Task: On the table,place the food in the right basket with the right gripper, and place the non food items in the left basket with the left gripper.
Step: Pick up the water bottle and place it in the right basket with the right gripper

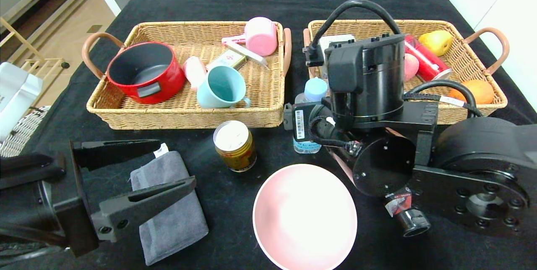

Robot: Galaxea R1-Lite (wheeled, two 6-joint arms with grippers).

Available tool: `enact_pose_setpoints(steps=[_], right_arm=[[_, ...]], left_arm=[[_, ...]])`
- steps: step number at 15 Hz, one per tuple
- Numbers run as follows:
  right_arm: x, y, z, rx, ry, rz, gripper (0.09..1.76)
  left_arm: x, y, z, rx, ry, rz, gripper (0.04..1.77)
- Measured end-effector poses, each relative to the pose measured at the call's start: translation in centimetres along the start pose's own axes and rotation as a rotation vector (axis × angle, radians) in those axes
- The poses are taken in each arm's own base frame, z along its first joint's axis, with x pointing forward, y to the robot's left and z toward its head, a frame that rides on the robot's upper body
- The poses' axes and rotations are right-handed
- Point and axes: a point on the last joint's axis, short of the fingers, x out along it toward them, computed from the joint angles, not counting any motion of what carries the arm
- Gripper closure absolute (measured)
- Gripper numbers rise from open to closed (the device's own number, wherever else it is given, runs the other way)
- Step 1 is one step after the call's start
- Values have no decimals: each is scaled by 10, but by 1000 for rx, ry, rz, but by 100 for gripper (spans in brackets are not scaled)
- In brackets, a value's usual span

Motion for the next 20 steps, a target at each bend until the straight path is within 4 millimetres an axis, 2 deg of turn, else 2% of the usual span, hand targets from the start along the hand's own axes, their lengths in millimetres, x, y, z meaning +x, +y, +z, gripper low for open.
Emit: enact_pose_setpoints(steps=[6,8,9,10,20], right_arm=[[6,5,0,7,-5,0,15],[7,5,-1,4,-2,-1,53],[8,5,-2,2,0,-1,67],[8,5,-2,2,0,0,74],[8,6,-3,-2,4,-1,76]], left_arm=[[0,0,0,0,-1,0,9],[0,0,0,1,-1,-1,9],[0,0,0,1,-1,-1,9],[0,0,0,1,-1,-1,9],[0,0,0,2,-1,0,9]])
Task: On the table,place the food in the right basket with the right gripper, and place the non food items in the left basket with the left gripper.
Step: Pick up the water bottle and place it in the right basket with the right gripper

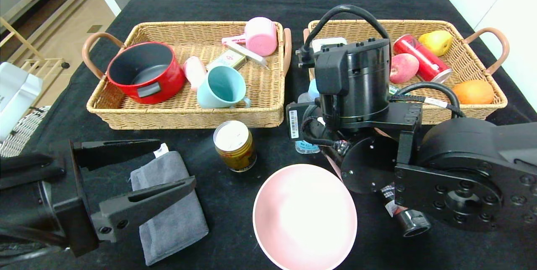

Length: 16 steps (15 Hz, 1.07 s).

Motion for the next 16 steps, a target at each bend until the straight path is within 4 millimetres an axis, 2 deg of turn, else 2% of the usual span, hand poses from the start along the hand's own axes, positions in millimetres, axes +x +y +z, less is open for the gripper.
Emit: enact_pose_setpoints(steps=[5,11,16], right_arm=[[-7,-4,8,11,-12,10,77],[-34,-17,38,47,-56,34,77],[-43,-35,69,66,-81,9,77]], left_arm=[[0,0,0,-1,2,0,9],[2,1,-1,-2,8,0,9],[4,1,-2,-2,14,1,9]])
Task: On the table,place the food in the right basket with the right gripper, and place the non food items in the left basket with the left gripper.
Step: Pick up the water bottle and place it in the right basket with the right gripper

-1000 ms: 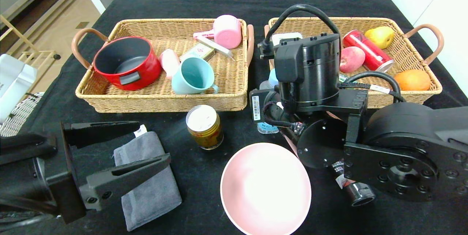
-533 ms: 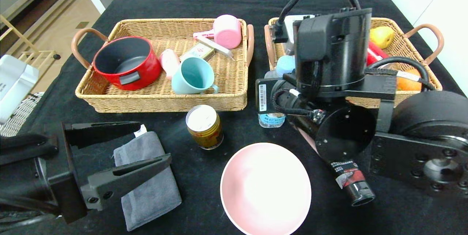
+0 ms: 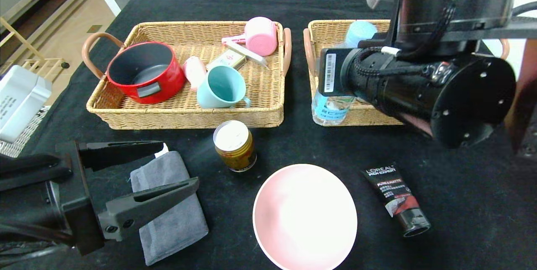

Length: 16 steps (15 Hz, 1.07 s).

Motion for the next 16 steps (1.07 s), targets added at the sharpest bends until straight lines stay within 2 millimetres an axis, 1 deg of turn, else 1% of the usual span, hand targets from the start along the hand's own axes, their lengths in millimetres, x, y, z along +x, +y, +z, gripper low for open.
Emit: enact_pose_setpoints(steps=[2,4,6,8,12,16], right_arm=[[0,-6,14,8,-14,-8,77],[4,-13,26,10,-29,-4,77],[11,-18,35,16,-54,-24,77],[23,-24,40,26,-73,-36,77],[51,-35,42,38,-94,-74,77],[76,-40,38,36,-95,-83,77]], left_arm=[[0,0,0,0,0,0,9],[0,0,0,0,0,0,9],[0,0,0,1,-2,1,9],[-1,0,0,2,-2,2,9],[-1,0,1,3,-6,5,9],[-1,0,1,3,-7,5,9]])
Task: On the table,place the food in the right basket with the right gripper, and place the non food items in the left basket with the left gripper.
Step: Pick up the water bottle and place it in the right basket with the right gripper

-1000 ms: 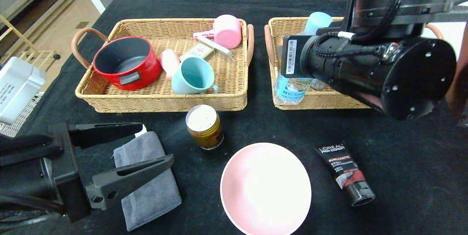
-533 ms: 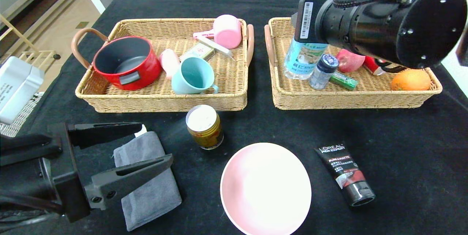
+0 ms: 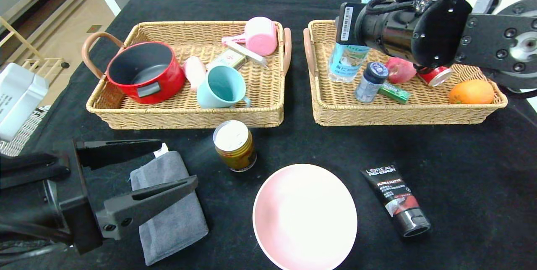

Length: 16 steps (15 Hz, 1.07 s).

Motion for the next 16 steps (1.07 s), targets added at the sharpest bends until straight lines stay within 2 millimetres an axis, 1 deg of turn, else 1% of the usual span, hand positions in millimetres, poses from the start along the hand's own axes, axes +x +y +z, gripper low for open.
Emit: enact_pose_setpoints(steps=[4,6,11,15,16], right_arm=[[22,-1,-11,-4,-8,-19,77],[28,-1,-13,3,-29,-23,77],[35,0,-23,-11,-8,-29,77],[36,1,-25,-13,-3,-34,77],[36,1,-26,-13,-2,-34,70]], left_arm=[[0,0,0,0,0,0,9],[0,0,0,1,-2,0,9],[-1,0,1,1,-3,0,9],[-1,0,1,1,-3,1,9],[-1,0,1,1,-4,1,9]])
